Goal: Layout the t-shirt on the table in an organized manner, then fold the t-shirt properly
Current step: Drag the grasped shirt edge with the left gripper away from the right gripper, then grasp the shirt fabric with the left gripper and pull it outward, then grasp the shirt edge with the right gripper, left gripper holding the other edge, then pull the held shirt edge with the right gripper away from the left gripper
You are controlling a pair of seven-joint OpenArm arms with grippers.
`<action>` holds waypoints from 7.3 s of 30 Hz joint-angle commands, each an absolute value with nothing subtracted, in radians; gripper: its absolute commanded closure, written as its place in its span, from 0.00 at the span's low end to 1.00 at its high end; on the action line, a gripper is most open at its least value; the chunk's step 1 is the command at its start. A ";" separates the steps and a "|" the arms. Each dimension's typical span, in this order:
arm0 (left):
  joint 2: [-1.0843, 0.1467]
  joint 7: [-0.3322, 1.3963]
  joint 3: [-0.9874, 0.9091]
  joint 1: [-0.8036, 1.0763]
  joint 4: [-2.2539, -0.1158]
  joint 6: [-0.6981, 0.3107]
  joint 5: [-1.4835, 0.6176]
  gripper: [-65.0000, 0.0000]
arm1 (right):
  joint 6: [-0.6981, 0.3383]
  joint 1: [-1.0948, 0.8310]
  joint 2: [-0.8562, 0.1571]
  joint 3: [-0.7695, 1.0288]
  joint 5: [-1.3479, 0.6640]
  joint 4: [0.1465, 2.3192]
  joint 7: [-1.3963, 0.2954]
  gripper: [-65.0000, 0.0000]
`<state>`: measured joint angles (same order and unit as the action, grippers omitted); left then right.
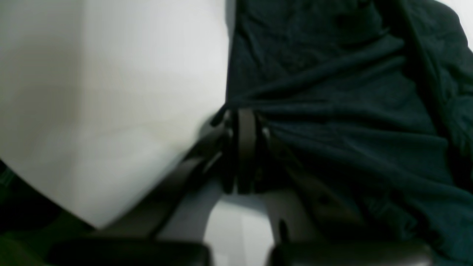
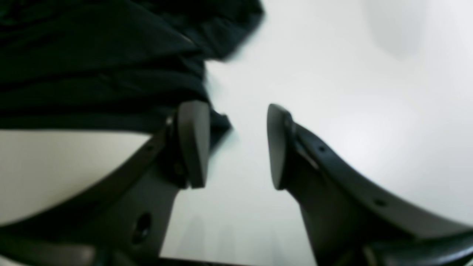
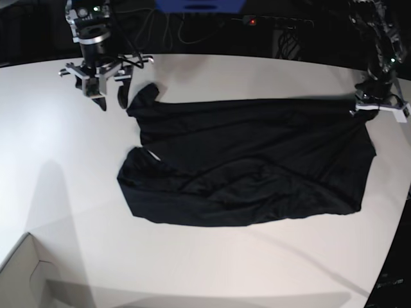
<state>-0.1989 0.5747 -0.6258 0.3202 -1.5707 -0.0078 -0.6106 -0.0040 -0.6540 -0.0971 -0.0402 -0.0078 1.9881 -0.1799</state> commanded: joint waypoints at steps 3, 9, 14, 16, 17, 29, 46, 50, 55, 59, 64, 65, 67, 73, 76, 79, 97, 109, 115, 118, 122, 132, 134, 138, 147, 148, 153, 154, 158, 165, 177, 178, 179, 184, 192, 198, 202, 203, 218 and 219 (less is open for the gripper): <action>-0.216 0.628 -0.657 0.318 -1.596 -0.005 -0.625 0.99 | -0.005 -0.644 -0.110 -0.058 -0.008 2.003 -0.157 0.54; -0.209 0.737 -0.719 0.285 -1.618 -0.005 -0.625 0.96 | -0.005 -0.587 -0.114 -0.107 -0.007 1.979 -0.223 0.46; -0.209 0.753 -0.719 0.292 -1.689 -0.005 -0.625 0.58 | -0.005 -0.556 -0.113 -0.134 -0.007 1.966 -0.294 0.46; -0.209 0.753 -0.719 0.292 -1.716 -0.005 -0.625 0.43 | -0.005 -0.558 -0.113 -0.134 -0.007 1.966 -0.292 0.46; -0.208 0.753 -0.717 0.292 -1.732 -0.005 -0.625 0.36 | -0.005 -0.558 -0.113 -0.134 -0.007 1.966 -0.292 0.46; -0.143 0.742 -0.415 0.143 -1.779 -0.005 -0.616 0.60 | -0.005 -0.562 -0.113 -0.134 -0.007 1.966 -0.292 0.46; -0.068 0.740 -0.254 -0.058 -1.426 0.005 -0.615 0.46 | -0.005 -0.568 -0.114 -0.127 -0.007 1.966 -0.298 0.46; -0.067 0.734 -0.176 -0.071 -1.422 0.005 -0.593 0.46 | -0.005 -0.568 -0.114 -0.127 -0.007 1.966 -0.298 0.46; -0.044 0.638 -0.120 -0.061 -1.420 0.005 -0.484 0.46 | -0.005 -0.568 -0.116 -0.127 -0.007 1.966 -0.298 0.46; -0.042 0.628 -0.114 -0.039 -1.423 0.005 -0.469 0.46 | -0.005 -0.568 -0.134 -0.128 -0.007 1.966 -0.298 0.46; -0.042 0.628 -0.120 -0.013 -1.431 0.005 -0.469 0.46 | -0.005 -0.567 -0.134 -0.127 -0.007 1.966 -0.298 0.46; -0.044 0.625 -0.120 -0.010 -1.431 0.005 -0.469 0.46 | -0.005 -0.567 -0.134 -0.127 -0.007 1.966 -0.298 0.46; -0.045 0.625 -0.120 -0.002 -1.431 0.005 -0.469 0.46 | -0.005 -0.567 -0.134 -0.127 -0.007 1.966 -0.298 0.46; -0.044 0.627 -0.120 -0.004 -1.432 0.005 -0.469 0.46 | -0.005 -0.562 -0.134 -0.127 -0.007 1.965 -0.298 0.46; -0.044 0.625 -0.120 -0.008 -1.428 0.005 -0.469 0.54 | -0.005 -0.562 -0.154 -0.130 -0.007 1.965 -0.298 0.46; -0.042 0.624 -0.120 -0.012 -1.422 -0.001 -0.470 0.71 | -0.005 -0.565 -0.156 -0.127 -0.007 1.965 -0.298 0.46; -0.039 0.633 -0.185 -0.076 -1.541 0.005 -0.470 0.99 | -0.005 -0.568 -0.156 -0.125 -0.007 1.965 -0.300 0.46; -0.051 0.633 -0.179 -0.291 -1.498 0.005 -0.467 0.99 | -0.005 -0.579 -0.156 -0.125 -0.007 1.923 -0.300 0.46; -0.073 0.624 -0.176 -0.552 -1.296 0.004 -0.464 0.99 | -0.005 -0.619 -0.162 -0.097 -0.005 1.925 -0.297 0.46; -0.079 0.581 -0.180 -0.694 -1.116 -0.001 -0.463 0.99 | -0.005 -0.642 -0.159 -0.070 -0.005 1.926 -0.294 0.46; -0.079 0.446 -0.174 -0.819 -0.868 -0.001 -0.461 0.99 | -0.002 -0.670 -0.156 -0.054 -0.005 1.929 -0.292 0.46; -0.120 0.228 -0.174 -0.901 -0.542 0.004 -0.461 0.96 | -0.002 -0.694 -0.140 -0.058 -0.005 1.931 -0.292 0.46; -0.142 0.248 -0.174 -0.898 -0.542 0.004 -0.464 0.87 | -0.002 -0.690 -0.140 -0.061 -0.005 1.931 -0.292 0.46; -0.162 0.348 -0.183 -0.871 -0.613 -0.002 -0.470 0.59 | -0.002 -0.680 -0.142 -0.062 -0.005 1.931 -0.292 0.46; -0.213 0.544 -0.271 -0.395 -1.271 0.004 -0.470 0.43 | -0.002 -0.599 -0.142 -0.061 -0.007 1.933 -0.297 0.45; -0.206 0.556 -0.294 -0.334 -1.319 0.002 -0.470 0.43 | -0.002 -0.584 -0.142 -0.062 -0.007 1.933 -0.297 0.45; -0.189 0.559 -0.361 -0.114 -1.382 -0.002 -0.469 0.43 | -0.002 -0.498 -0.147 -0.064 -0.007 1.928 -0.300 0.45; -0.189 0.559 -0.371 -0.087 -1.382 -0.004 -0.467 0.43 | -0.002 -0.479 -0.147 -0.064 -0.007 1.926 -0.300 0.45; -0.196 0.559 -0.407 -0.012 -1.382 -0.004 -0.463 0.43 | -0.007 -0.398 -0.148 -0.076 -0.007 1.922 -0.300 0.45; -0.225 0.559 -0.472 0.016 -1.313 -0.005 -0.461 0.43 | -0.007 -0.183 -0.185 -0.229 -0.007 1.702 -0.300 0.45; -0.237 0.559 -0.503 0.048 -1.311 -0.005 -0.463 0.43 | -0.007 -0.038 -0.185 -0.415 0.001 1.570 -0.300 0.45; -0.237 0.559 -0.503 0.050 -1.311 -0.005 -0.463 0.43 | -0.007 -0.028 -0.182 -0.427 0.018 1.554 -0.300 0.45; -0.237 0.559 -0.503 0.050 -1.311 -0.005 -0.463 0.43 | -0.007 -0.018 -0.179 -0.435 0.039 1.534 -0.297 0.45; -0.237 0.559 -0.503 0.050 -1.310 -0.005 -0.463 0.43 | -0.007 0.019 -0.176 -0.487 0.131 1.477 -0.291 0.46; -0.237 0.559 -0.503 0.051 -1.300 -0.005 -0.463 0.43 | -0.007 0.058 -0.176 -0.487 0.131 1.474 -0.291 0.46; -0.237 0.559 -0.503 0.051 -1.299 -0.005 -0.463 0.43 | -0.007 0.081 -0.176 -0.487 0.131 1.415 -0.291 0.46; -0.237 0.559 -0.503 0.051 -1.299 -0.005 -0.463 0.43 | -0.007 0.081 -0.176 -0.487 0.131 1.403 -0.291 0.46; -0.237 0.559 -0.503 0.051 -1.299 -0.005 -0.463 0.43 | -0.007 0.081 -0.176 -0.487 0.131 1.403 -0.291 0.46; -0.237 0.559 -0.503 0.051 -1.297 -0.005 -0.463 0.43 | -0.007 0.131 -0.177 -0.486 0.131 1.397 -0.298 1.00; -0.237 0.559 -0.503 0.051 -1.297 -0.005 -0.463 0.43 | -0.007 0.131 -0.179 -0.486 0.131 1.397 -0.298 1.00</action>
<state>-0.2268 0.5415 -0.5007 0.0525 -1.2945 -0.0113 -0.4606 -0.0067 0.1127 -0.1776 -0.4892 0.1268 1.3808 -0.3214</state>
